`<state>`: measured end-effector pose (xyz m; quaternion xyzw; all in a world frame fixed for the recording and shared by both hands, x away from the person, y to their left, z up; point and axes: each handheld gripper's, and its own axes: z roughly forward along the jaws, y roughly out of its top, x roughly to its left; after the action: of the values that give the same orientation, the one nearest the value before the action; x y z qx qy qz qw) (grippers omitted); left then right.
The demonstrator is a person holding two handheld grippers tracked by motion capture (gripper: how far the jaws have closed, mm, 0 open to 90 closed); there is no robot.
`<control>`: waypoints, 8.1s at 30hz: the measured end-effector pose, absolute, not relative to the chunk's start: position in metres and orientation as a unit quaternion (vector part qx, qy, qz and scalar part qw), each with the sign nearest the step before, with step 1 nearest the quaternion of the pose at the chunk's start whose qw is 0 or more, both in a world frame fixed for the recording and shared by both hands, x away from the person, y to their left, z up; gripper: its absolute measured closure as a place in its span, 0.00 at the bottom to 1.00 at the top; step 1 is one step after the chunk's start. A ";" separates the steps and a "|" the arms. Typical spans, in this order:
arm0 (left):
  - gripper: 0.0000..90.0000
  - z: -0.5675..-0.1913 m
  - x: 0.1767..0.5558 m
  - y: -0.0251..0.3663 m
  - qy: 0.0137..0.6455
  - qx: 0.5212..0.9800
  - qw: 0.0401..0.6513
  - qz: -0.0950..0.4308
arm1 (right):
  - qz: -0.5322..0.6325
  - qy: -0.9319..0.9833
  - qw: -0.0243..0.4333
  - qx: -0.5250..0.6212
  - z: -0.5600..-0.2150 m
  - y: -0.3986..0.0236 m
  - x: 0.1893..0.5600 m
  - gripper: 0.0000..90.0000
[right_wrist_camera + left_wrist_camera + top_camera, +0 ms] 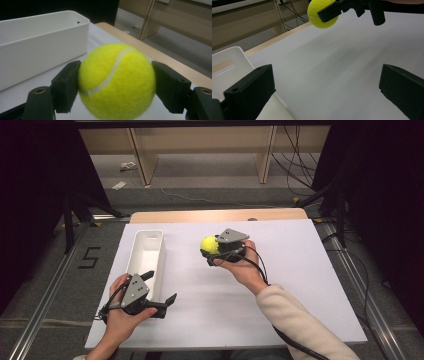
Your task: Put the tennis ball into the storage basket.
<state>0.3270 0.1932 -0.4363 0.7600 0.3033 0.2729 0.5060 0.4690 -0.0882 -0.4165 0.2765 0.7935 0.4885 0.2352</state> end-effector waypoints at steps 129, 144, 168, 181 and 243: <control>0.00 -0.436 0.326 0.193 0.302 0.758 0.509 0.273 | 0.495 0.807 0.215 0.238 -0.398 -0.016 0.479 0.30; 0.00 -0.436 0.326 0.193 0.302 0.758 0.510 0.272 | 0.498 0.808 0.212 0.234 -0.396 -0.006 0.480 0.30; 0.00 -0.435 0.326 0.193 0.302 0.758 0.511 0.272 | 0.500 0.808 0.209 0.231 -0.393 0.005 0.482 0.30; 0.00 -0.435 0.326 0.193 0.302 0.757 0.511 0.273 | 0.501 0.808 0.209 0.228 -0.393 0.010 0.483 0.30; 0.00 -0.435 0.325 0.193 0.301 0.758 0.510 0.273 | 0.501 0.814 0.199 0.217 -0.388 0.036 0.485 0.30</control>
<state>0.3255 0.1929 -0.4350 0.7578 0.3014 0.2730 0.5102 0.4847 0.0361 -0.3884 0.2167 0.8139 0.5010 0.1989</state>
